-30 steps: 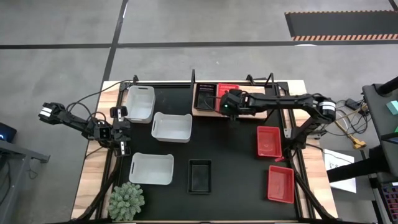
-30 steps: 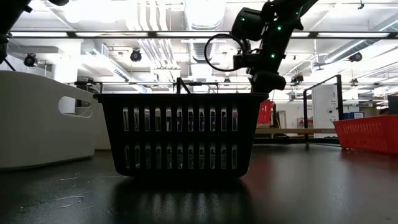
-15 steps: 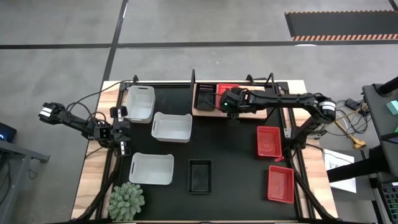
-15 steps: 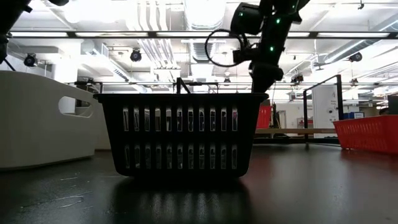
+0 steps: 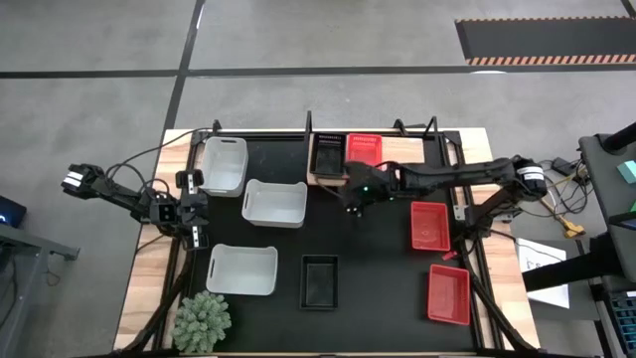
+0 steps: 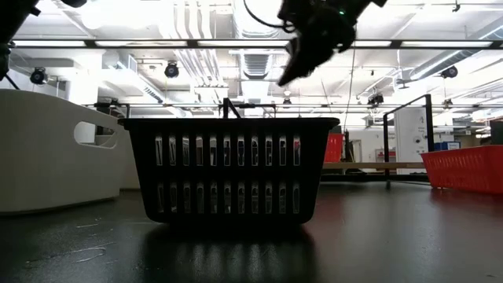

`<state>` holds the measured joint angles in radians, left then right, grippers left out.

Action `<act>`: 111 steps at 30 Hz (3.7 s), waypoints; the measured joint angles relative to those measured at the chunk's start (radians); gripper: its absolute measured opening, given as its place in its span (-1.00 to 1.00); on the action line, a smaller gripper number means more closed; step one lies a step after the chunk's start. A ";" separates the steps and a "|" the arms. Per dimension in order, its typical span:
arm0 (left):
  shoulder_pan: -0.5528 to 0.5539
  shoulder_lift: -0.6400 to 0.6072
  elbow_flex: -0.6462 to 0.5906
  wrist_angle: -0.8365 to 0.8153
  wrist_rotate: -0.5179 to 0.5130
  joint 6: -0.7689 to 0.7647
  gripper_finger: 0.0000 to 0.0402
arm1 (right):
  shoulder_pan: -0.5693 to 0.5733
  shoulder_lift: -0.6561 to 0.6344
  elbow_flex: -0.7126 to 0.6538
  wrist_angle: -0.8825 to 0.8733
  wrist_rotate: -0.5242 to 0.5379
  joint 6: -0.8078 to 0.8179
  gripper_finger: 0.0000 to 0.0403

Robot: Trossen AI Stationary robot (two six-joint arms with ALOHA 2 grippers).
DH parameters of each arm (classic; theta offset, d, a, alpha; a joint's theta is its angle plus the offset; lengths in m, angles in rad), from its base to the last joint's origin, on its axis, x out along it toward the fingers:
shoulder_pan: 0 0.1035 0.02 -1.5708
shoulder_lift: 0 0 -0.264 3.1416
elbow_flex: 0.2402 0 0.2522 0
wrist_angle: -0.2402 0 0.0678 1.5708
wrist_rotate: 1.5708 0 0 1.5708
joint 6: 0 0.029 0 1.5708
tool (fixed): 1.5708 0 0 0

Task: Stack baskets on shelf by color
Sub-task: Put the middle right white bin on the shelf

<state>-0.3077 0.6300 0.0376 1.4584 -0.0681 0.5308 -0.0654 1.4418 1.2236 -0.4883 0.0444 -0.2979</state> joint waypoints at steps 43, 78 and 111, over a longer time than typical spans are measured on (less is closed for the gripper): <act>0.000 -0.005 -0.001 -0.001 0.000 0.000 -1.00 | -0.089 0.525 0.613 -0.319 -0.082 -0.752 -0.04; 0.000 -0.020 -0.002 0.000 0.000 0.001 -1.00 | -0.090 0.670 0.570 -0.192 -0.233 -0.804 -0.55; 0.000 -0.020 -0.002 0.000 0.000 0.006 -1.00 | -0.023 0.268 0.571 -0.167 0.011 -0.438 -0.96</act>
<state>-0.3077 0.6102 0.0353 1.4582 -0.0681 0.5373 -0.0887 1.7098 1.7948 -0.6551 0.0557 -0.7358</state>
